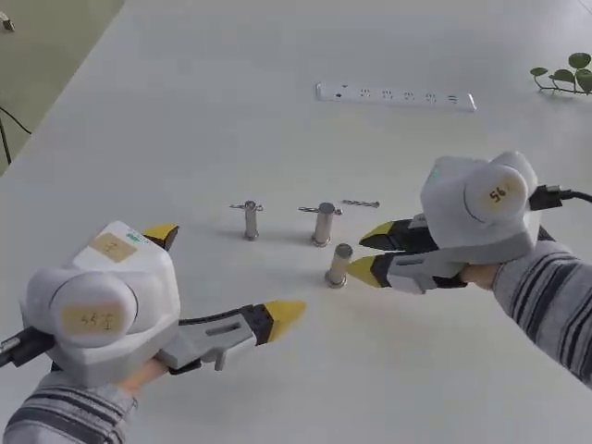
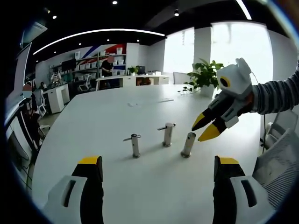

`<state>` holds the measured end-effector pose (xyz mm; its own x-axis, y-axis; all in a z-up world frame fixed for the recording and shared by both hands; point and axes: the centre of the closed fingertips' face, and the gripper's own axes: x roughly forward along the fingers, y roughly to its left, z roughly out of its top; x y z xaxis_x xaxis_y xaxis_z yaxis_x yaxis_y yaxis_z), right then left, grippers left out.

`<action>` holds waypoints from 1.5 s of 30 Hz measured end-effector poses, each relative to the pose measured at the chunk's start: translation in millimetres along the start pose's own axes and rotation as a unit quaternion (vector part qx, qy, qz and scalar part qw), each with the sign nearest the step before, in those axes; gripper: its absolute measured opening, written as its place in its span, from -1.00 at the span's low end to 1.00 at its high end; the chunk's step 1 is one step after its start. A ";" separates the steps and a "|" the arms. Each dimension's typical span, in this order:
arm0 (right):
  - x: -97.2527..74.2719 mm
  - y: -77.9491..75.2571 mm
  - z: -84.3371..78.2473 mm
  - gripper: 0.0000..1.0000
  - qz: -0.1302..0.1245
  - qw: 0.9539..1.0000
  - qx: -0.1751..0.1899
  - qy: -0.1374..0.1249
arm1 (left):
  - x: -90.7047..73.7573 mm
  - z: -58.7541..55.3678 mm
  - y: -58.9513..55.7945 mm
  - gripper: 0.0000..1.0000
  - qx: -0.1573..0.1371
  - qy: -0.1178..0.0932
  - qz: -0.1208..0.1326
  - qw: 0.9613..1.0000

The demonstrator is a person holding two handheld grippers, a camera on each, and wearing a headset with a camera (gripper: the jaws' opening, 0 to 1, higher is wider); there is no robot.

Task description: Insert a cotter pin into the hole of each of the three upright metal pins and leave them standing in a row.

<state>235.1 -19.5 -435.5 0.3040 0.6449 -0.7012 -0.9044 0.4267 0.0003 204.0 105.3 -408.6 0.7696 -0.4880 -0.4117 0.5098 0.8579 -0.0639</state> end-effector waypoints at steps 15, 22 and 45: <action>-6.2 -53.7 -11.1 -0.63 -0.010 0.999 -0.011 0.046 | 0.2 2.1 0.8 0.97 0.008 0.004 0.003 1.000; 7.7 -78.6 -12.4 -0.63 -0.014 0.997 -0.016 0.068 | -0.3 -0.6 3.6 0.97 0.006 0.008 0.006 1.000; 54.4 -116.1 -13.2 -0.79 0.010 0.991 -0.048 0.121 | 6.5 -11.5 6.0 0.92 -0.003 0.025 0.004 1.000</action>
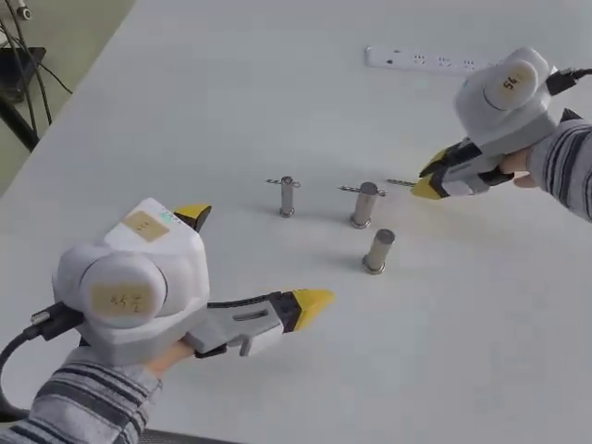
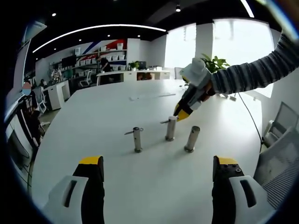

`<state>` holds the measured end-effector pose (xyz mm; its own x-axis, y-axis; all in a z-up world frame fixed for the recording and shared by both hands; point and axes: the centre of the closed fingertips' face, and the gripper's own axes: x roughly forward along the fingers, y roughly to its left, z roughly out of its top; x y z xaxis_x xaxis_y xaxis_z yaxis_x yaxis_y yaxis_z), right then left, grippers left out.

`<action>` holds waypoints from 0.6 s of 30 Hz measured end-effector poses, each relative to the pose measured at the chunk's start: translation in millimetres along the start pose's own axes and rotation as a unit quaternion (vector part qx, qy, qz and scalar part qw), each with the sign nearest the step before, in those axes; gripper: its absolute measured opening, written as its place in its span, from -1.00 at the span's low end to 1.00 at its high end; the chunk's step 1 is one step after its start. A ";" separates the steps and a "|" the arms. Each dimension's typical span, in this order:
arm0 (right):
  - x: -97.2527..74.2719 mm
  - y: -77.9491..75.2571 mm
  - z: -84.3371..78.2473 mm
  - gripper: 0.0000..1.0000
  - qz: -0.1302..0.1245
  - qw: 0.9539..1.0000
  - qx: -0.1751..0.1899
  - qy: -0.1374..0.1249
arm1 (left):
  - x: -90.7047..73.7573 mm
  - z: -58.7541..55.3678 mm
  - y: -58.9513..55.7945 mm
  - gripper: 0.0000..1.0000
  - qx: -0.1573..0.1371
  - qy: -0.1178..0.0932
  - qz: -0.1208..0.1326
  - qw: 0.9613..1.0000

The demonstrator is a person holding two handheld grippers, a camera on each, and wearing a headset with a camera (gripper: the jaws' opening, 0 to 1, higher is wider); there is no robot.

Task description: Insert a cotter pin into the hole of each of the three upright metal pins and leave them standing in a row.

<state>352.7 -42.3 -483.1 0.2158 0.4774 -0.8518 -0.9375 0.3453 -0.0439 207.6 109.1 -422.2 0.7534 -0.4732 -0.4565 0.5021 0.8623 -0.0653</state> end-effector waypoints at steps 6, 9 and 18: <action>6.3 -8.0 -3.0 -0.90 0.011 1.000 -0.007 0.022 | 0.3 0.9 3.0 0.91 -0.001 -0.001 0.002 1.000; 7.8 -7.2 -3.9 -0.96 0.018 0.999 -0.019 0.032 | 0.5 1.3 4.3 0.91 -0.002 -0.001 0.003 1.000; 8.7 -5.3 -5.9 -1.00 0.019 0.995 -0.080 0.063 | 1.1 1.9 4.1 0.89 -0.001 -0.002 0.001 1.000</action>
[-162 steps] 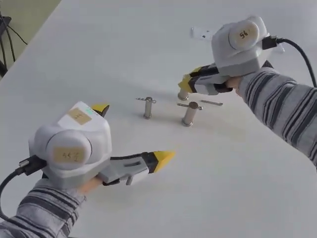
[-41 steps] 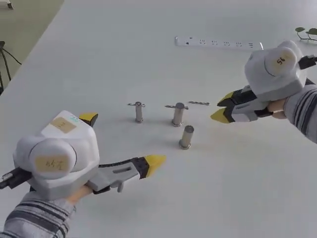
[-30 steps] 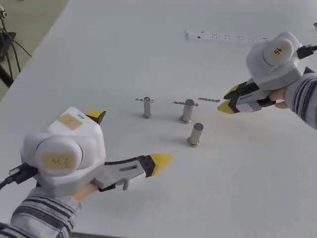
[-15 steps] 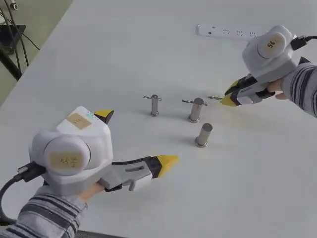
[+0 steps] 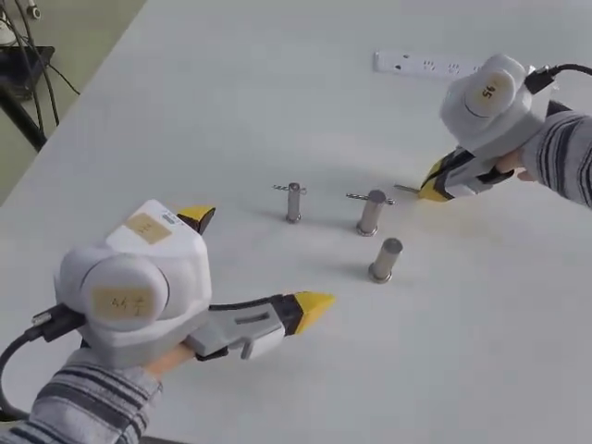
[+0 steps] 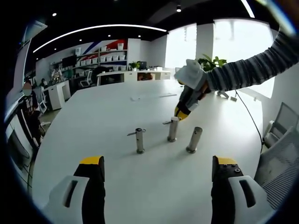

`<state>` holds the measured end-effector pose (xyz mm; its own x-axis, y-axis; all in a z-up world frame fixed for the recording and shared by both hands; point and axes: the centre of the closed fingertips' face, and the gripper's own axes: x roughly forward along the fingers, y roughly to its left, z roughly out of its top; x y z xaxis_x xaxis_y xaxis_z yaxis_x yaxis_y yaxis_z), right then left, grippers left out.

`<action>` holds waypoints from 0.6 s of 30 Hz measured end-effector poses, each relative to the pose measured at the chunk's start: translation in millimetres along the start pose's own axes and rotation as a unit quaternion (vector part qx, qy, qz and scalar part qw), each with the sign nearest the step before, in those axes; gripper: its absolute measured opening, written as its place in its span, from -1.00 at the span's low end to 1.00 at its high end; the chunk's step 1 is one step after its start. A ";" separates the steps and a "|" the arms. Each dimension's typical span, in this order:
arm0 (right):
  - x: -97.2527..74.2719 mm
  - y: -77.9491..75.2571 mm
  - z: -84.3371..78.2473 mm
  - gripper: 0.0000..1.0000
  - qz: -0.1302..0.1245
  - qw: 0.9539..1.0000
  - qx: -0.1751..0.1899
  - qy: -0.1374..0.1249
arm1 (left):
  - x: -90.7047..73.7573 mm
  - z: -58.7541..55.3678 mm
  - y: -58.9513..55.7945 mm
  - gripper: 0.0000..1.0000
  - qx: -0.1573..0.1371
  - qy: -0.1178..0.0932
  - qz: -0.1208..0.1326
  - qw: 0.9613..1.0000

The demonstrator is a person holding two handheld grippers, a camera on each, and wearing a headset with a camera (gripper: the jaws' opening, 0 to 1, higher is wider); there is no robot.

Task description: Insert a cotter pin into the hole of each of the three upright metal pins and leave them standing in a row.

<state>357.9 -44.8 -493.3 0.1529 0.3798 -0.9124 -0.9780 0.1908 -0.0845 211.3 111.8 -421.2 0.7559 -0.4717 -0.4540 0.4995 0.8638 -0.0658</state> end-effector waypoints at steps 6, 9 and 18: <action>-0.8 2.3 -2.3 -1.00 -0.001 1.000 -0.013 0.008 | -0.1 0.4 -1.2 0.85 0.001 0.002 -0.002 1.000; -6.1 2.6 -2.3 -1.00 -0.009 1.000 -0.020 0.001 | -0.6 2.0 -1.8 0.83 0.003 0.000 -0.004 1.000; -34.1 8.7 2.2 -1.00 -0.034 0.999 -0.020 -0.037 | 0.9 8.3 -7.2 0.73 0.007 0.000 -0.016 1.000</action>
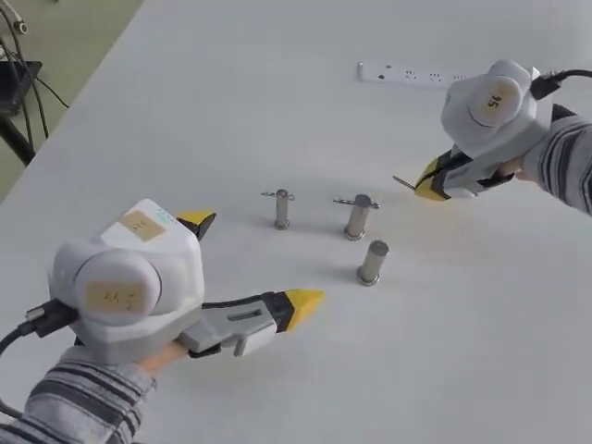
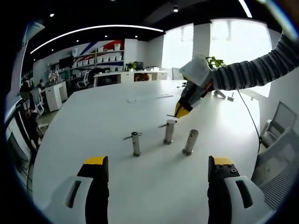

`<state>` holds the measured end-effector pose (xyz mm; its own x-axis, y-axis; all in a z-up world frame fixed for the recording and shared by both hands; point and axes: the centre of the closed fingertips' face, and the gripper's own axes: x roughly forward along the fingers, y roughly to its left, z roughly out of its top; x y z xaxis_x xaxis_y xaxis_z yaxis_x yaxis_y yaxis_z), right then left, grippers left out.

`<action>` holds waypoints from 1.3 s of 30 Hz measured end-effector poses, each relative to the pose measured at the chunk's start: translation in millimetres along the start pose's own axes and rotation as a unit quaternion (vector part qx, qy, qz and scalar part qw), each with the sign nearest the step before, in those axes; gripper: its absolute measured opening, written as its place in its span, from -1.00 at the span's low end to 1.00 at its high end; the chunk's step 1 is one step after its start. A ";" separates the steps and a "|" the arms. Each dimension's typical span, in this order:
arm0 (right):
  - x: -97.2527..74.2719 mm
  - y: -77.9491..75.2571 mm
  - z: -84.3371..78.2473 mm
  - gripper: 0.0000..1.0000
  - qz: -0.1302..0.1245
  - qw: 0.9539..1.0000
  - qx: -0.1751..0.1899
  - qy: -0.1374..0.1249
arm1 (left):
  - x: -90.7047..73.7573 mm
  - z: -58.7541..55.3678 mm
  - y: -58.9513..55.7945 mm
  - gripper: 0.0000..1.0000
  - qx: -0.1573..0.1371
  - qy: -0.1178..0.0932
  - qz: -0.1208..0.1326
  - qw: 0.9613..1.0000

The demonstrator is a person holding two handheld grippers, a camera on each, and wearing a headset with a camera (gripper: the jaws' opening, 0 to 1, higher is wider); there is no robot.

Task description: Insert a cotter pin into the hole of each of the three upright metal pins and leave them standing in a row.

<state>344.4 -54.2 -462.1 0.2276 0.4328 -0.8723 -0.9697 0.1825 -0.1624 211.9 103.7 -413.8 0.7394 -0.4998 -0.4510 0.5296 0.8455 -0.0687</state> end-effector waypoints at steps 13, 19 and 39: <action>-36.0 34.4 18.1 -1.00 -0.014 0.998 -0.044 -0.042 | 3.8 16.2 -14.2 0.55 0.011 -0.006 -0.030 0.999; -45.6 55.0 30.1 -1.00 -0.010 0.995 -0.071 -0.062 | 6.5 20.3 -20.3 0.41 0.008 -0.004 -0.048 0.999; -51.9 106.8 58.3 -1.00 0.006 0.981 -0.167 -0.096 | 14.7 30.3 -47.1 -0.16 -0.062 0.001 -0.100 0.993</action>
<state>234.2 -5.7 -407.3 0.1975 0.5971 -0.7775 -0.9400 -0.1096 -0.3230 210.5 50.8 -390.2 0.6245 -0.6594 -0.4186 0.6101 0.7465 -0.2656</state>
